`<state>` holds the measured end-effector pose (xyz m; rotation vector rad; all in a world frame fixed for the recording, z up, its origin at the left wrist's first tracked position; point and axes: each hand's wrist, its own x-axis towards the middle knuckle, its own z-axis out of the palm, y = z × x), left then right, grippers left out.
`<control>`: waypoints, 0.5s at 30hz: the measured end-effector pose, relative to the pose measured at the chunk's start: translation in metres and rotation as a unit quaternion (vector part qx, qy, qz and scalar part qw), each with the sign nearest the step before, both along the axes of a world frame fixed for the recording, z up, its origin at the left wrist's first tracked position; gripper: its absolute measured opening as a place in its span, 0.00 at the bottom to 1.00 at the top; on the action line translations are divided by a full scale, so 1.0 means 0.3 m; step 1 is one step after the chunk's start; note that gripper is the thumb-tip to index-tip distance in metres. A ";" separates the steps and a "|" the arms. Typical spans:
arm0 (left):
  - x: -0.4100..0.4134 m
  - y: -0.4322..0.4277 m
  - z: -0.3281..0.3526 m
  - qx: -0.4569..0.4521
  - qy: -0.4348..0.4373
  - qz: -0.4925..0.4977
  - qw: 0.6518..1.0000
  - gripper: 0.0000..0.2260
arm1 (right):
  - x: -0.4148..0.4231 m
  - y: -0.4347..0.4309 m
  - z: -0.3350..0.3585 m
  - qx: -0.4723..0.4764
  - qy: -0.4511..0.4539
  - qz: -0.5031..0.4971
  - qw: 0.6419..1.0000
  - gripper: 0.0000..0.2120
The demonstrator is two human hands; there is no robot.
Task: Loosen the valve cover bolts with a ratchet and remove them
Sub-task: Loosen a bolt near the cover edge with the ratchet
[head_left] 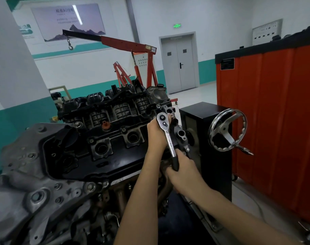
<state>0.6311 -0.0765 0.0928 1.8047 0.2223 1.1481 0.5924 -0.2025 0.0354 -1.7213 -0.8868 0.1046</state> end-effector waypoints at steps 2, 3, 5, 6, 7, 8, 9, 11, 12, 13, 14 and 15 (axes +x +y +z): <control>-0.010 0.014 -0.003 0.036 0.016 -0.023 0.999 0.25 | 0.077 -0.069 0.028 -0.047 -0.032 0.014 0.998 0.08; -0.016 0.018 -0.004 0.053 0.020 -0.030 0.998 0.23 | 0.125 -0.113 0.053 -0.086 -0.055 0.026 0.994 0.10; -0.023 0.015 0.013 0.079 0.020 -0.033 0.996 0.19 | 0.226 -0.180 0.130 -0.182 -0.125 0.039 0.974 0.14; -0.023 0.012 0.029 0.092 0.028 -0.036 0.995 0.18 | 0.272 -0.195 0.178 -0.226 -0.169 0.038 0.958 0.15; -0.023 0.013 0.047 0.105 0.047 -0.040 0.993 0.19 | 0.310 -0.200 0.226 -0.263 -0.215 0.033 0.940 0.16; -0.024 0.016 0.062 0.116 0.069 -0.045 0.990 0.21 | 0.338 -0.197 0.266 -0.289 -0.255 0.027 0.923 0.15; -0.027 0.020 0.071 0.119 0.086 -0.056 0.988 0.22 | 0.359 -0.190 0.291 -0.302 -0.284 0.021 0.910 0.12; -0.035 0.021 0.074 0.094 0.091 -0.089 0.987 0.24 | 0.364 -0.185 0.298 -0.297 -0.295 0.005 0.908 0.08; -0.039 0.016 0.070 0.075 0.085 -0.101 0.988 0.26 | 0.348 -0.186 0.276 -0.286 -0.287 -0.009 0.914 0.07; -0.041 0.006 0.064 0.061 0.076 -0.105 0.990 0.26 | 0.321 -0.186 0.236 -0.265 -0.270 -0.029 0.925 0.07; -0.038 -0.007 0.059 0.052 0.063 -0.101 0.991 0.26 | 0.284 -0.179 0.187 -0.234 -0.236 -0.044 0.942 0.08; -0.033 -0.018 0.053 0.044 0.051 -0.091 0.994 0.26 | 0.231 -0.166 0.133 -0.187 -0.179 -0.047 0.965 0.08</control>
